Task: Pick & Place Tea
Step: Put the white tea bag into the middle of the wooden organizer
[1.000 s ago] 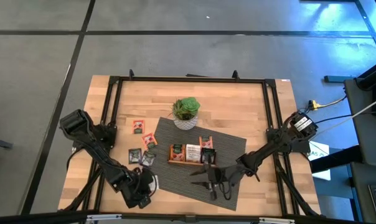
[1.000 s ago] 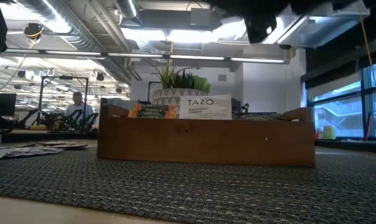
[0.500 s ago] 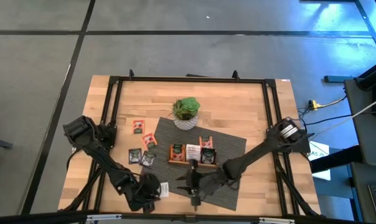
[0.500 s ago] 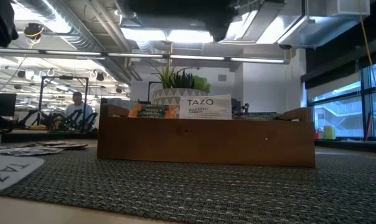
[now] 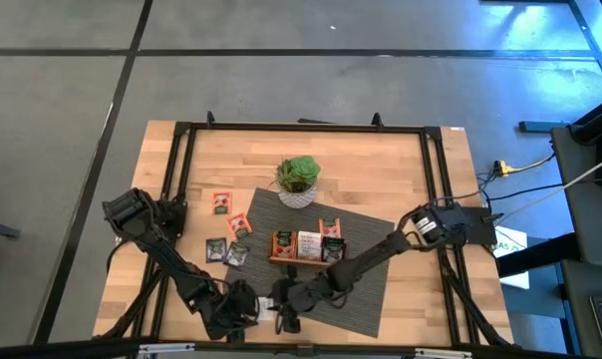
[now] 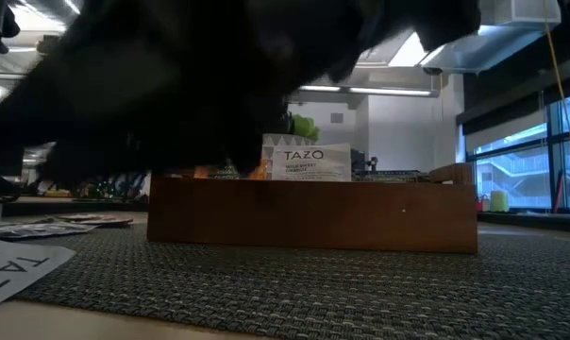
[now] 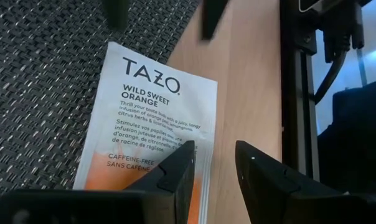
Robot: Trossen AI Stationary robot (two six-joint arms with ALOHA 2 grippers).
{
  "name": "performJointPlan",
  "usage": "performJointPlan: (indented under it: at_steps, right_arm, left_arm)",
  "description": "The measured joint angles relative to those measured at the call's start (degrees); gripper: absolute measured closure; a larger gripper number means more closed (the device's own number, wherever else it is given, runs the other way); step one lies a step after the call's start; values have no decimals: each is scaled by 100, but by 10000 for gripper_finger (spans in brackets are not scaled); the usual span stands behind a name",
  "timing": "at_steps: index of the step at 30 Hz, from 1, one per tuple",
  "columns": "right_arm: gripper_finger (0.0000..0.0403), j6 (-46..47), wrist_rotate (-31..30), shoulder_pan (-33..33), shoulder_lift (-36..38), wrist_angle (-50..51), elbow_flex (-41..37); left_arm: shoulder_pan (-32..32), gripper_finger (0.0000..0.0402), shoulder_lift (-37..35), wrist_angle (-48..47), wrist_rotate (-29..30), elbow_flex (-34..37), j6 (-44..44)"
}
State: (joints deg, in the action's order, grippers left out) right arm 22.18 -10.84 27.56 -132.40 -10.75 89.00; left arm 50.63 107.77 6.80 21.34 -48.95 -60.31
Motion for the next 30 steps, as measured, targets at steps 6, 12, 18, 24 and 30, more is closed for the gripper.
performJointPlan:
  at_steps: [6, 12, 18, 24, 30]
  right_arm:
    - [257, -367, -126, -79, -235, 169, 268]
    - [257, -385, -402, -94, -260, 594, 268]
    - [257, 122, 109, -94, -260, 661, 268]
    - [257, 747, 436, -148, -253, 803, 268]
    - [257, 1227, 521, -195, -238, 910, 270]
  left_arm:
    - [2, 288, 2, 54, 12, 2, 279]
    - [2, 286, 2, 82, 15, 2, 457]
    - [8, 289, 9, 81, 187, 2, 527]
    - [7, 288, 13, 75, 409, 4, 607]
    - [2, 290, 11, 67, 475, 4, 597]
